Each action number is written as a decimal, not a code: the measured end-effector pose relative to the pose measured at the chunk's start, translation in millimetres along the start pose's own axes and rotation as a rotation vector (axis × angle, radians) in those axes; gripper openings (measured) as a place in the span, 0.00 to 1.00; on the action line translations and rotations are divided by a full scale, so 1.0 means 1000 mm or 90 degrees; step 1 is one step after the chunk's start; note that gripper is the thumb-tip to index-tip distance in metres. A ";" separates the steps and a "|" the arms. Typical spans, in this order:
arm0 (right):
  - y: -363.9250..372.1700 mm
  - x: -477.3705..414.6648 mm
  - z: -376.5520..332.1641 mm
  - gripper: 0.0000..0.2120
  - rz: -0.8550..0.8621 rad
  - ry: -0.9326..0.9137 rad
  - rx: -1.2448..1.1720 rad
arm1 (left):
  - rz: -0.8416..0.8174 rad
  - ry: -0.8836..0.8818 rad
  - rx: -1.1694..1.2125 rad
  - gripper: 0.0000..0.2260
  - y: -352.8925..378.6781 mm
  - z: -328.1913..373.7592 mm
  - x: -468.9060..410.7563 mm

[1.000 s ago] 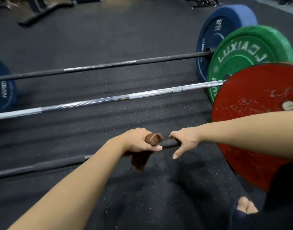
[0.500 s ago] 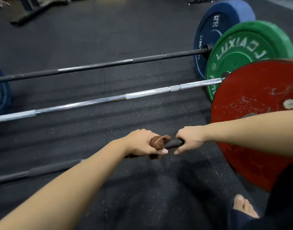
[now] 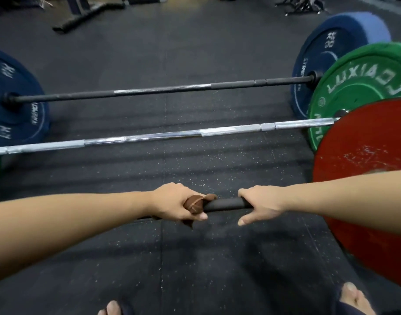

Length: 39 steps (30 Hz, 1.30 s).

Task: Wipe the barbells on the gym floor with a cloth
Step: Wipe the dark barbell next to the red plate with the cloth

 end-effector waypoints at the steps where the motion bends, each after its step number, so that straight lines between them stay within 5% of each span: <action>1: -0.002 0.000 -0.006 0.29 -0.004 0.000 0.003 | 0.001 0.020 -0.016 0.25 0.001 0.003 -0.003; 5: -0.014 0.001 -0.027 0.30 -0.005 -0.008 0.048 | 0.059 0.091 -0.059 0.28 0.000 0.000 0.009; 13: 0.003 -0.017 -0.061 0.35 0.312 0.039 0.053 | 0.068 0.044 -0.018 0.23 0.002 -0.047 0.044; 27: 0.002 -0.017 -0.061 0.34 0.350 0.058 0.058 | 0.079 0.033 -0.039 0.22 -0.001 -0.032 0.044; 32: 0.004 -0.019 -0.060 0.37 0.395 0.057 0.071 | 0.102 -0.020 -0.063 0.34 0.004 -0.070 0.095; 36: 0.004 -0.020 -0.061 0.37 0.415 0.065 0.096 | 0.082 -0.034 -0.088 0.19 0.003 -0.061 0.088; 39: 0.004 -0.018 -0.061 0.36 0.423 0.068 0.099 | 0.068 -0.009 -0.106 0.21 0.001 -0.045 0.066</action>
Point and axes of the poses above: each hand's wrist, its own x-axis away from the middle knuckle, its own y-axis out of the palm, z = x × y, the point moved 4 cm from there along -x, towards the middle knuckle, and after that the axes turned 13 degrees about y, right-handed, at the moved point
